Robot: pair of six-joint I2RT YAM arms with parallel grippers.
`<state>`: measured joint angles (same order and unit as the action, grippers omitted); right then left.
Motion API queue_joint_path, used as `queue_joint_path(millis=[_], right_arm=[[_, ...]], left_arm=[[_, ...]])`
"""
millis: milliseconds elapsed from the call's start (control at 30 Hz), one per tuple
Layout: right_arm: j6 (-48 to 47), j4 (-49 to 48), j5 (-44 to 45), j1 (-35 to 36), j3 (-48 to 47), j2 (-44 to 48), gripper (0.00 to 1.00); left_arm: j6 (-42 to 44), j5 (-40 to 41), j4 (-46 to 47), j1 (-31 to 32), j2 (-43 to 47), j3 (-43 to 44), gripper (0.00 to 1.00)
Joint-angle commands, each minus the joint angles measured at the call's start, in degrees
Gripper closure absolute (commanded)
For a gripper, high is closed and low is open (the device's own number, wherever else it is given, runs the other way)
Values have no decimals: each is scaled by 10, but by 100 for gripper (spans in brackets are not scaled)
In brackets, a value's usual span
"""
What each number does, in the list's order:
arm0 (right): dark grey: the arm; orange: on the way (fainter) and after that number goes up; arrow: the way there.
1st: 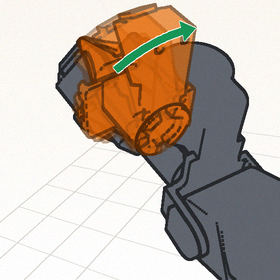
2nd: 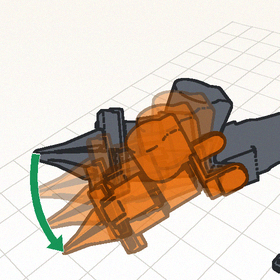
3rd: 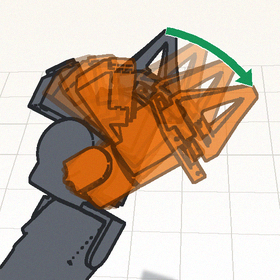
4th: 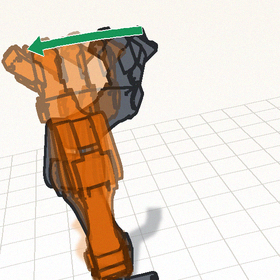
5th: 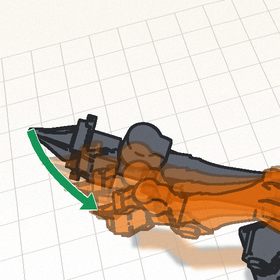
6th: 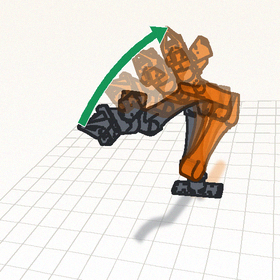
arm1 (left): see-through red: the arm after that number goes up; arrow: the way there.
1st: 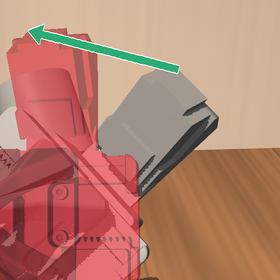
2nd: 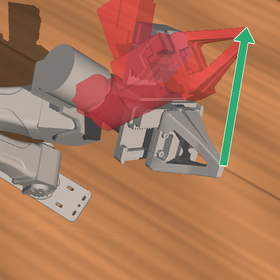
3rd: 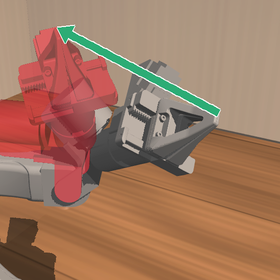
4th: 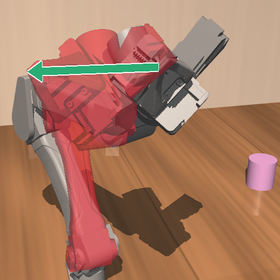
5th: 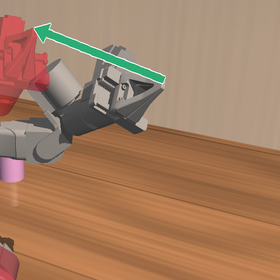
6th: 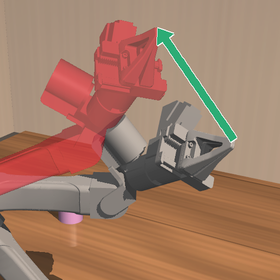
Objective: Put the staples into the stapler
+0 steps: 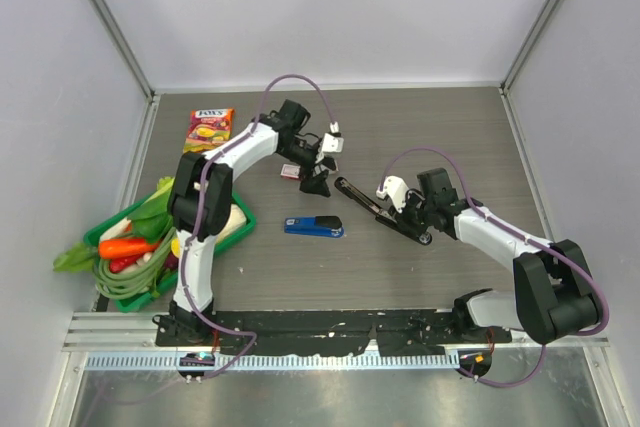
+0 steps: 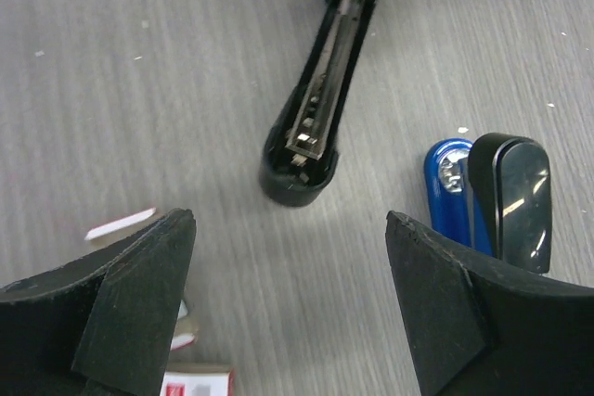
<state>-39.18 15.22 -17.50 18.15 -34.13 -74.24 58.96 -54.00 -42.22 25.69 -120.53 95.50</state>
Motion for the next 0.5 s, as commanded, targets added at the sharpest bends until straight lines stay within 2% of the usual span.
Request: queue_joint_path(millis=[0, 33, 233, 467], right_arm=[[-14, -1, 10, 0, 11, 1, 99], [-14, 0, 10, 0, 11, 1, 99], [-14, 0, 10, 0, 9, -2, 99], [-15, -1, 9, 0, 9, 0, 99]], left_arm=[[44, -7, -56, 14, -17, 32, 17], [43, -5, -58, 19, -22, 35, 24], [15, 6, -38, 31, -29, 37, 51], [-37, 21, -16, 48, -28, 51, 67]])
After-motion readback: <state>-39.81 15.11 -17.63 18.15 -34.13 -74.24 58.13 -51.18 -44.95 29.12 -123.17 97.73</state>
